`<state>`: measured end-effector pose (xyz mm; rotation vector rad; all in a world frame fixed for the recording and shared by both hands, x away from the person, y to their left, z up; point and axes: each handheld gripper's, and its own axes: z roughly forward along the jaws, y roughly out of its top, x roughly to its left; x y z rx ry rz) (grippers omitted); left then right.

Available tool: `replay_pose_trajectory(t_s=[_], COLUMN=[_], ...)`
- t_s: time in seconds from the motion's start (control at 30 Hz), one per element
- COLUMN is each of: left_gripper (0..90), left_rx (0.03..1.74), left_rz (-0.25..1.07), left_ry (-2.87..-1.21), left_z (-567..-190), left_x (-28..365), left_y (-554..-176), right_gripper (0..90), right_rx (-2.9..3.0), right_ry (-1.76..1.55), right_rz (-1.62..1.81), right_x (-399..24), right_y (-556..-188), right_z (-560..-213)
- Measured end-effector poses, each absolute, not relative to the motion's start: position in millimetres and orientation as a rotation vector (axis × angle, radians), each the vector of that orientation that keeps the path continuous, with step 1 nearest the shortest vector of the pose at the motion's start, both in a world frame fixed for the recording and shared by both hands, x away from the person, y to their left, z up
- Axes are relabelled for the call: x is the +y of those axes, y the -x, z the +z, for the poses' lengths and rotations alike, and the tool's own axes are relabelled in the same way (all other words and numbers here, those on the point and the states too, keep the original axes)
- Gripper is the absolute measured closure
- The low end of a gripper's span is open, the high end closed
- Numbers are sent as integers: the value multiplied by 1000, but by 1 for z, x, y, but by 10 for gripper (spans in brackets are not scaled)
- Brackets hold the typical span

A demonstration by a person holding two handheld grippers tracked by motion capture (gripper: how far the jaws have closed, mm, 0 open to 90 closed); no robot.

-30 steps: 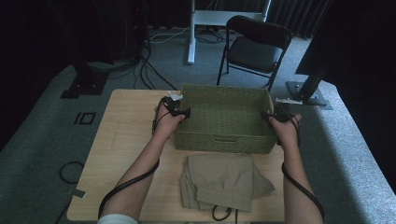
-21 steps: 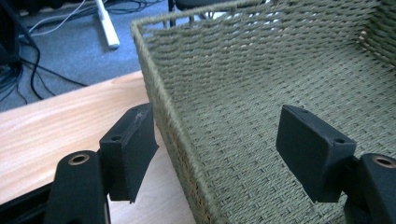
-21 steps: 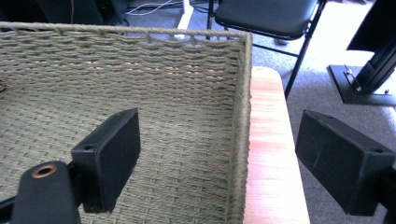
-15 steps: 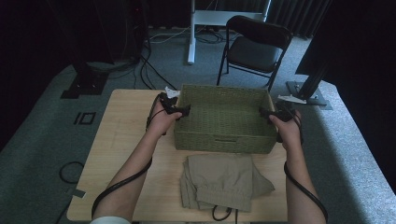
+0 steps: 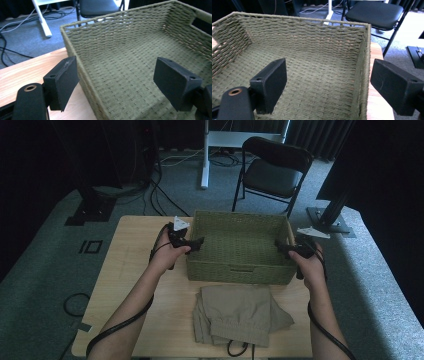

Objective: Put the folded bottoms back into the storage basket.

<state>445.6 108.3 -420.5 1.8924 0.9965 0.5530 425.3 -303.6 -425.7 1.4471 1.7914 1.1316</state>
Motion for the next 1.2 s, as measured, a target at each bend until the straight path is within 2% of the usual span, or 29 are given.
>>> replay_pose_trajectory(t_s=[0.87, 1.2], left_gripper=[213, 213], left_rx=[808, 790], left_rz=[530, 511], left_ry=[-1913, -1901], left_z=[-422, -442], left_x=[97, 98], left_y=[-381, -355], right_gripper=[135, 135], right_rx=[1886, 1918], right_ry=[-1295, -1251], right_rz=[1293, 1342], right_x=[-279, -268], right_y=[-359, -334], right_z=[-436, -450])
